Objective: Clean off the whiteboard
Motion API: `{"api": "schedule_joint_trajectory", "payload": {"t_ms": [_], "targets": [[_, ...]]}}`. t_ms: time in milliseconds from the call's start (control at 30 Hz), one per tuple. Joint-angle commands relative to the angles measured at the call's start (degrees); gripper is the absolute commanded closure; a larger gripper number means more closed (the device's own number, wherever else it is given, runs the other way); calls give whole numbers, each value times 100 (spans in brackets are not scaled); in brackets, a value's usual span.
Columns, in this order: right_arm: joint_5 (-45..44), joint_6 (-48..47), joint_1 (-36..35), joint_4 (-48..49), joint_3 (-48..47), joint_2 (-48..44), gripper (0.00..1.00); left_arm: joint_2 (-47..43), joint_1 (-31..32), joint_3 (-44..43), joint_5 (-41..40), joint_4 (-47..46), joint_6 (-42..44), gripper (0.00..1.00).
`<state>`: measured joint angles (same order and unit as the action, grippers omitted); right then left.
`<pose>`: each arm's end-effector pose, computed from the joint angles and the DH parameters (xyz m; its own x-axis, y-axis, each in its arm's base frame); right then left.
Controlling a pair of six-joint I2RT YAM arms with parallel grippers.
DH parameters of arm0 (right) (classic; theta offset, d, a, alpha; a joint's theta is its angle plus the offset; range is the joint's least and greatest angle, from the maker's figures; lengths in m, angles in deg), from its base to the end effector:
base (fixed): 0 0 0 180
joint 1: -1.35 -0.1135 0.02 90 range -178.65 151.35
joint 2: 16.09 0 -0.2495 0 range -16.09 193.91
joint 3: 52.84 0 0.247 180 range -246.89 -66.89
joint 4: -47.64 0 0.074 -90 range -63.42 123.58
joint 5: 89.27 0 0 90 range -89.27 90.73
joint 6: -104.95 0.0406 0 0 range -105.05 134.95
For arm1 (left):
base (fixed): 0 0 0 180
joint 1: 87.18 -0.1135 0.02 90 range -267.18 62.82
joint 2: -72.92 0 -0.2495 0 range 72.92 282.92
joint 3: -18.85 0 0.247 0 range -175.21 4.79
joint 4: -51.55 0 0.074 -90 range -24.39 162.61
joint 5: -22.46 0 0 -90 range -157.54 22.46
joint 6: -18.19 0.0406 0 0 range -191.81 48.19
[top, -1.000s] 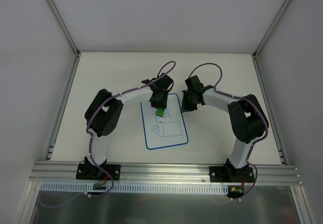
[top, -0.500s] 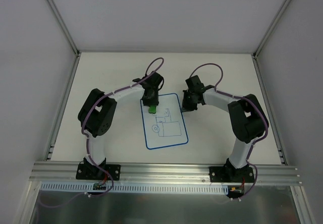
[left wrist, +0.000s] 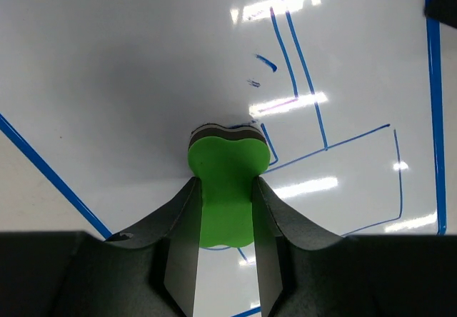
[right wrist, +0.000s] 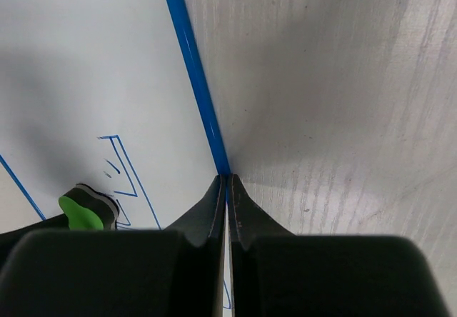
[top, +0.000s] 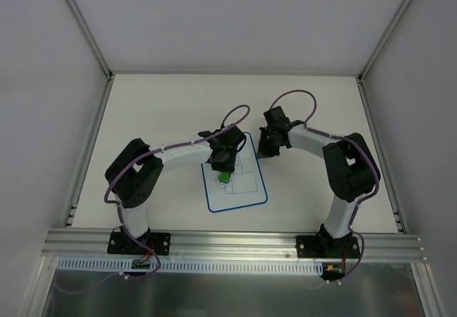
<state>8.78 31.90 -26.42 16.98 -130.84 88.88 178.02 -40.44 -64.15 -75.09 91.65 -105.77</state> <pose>0.3210 0.1754 0.1461 -0.8687 -0.1312 -0.4776 -0.2869 0.9194 0.2692 0.2555 -0.2637 0.1604 -0.8826 0.1299 -0.4518 0.2253 0.9604 -0.1641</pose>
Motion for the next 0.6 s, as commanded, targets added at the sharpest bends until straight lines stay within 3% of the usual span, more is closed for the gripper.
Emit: {"api": "schedule_joint_trajectory", "payload": {"t_ms": [0,267,400,567], "targets": [[-366,-8,96,-168,154,226,100,55,37,478,369,718,-270,100],[-384,-25,140,-159,198,182,100,142,-982,102,-368,727,327,100],[-401,-16,149,-142,189,173,100,380,-939,-207,-213,718,776,100],[-392,-8,175,-124,189,217,100,204,-386,223,-133,718,900,100]]}}
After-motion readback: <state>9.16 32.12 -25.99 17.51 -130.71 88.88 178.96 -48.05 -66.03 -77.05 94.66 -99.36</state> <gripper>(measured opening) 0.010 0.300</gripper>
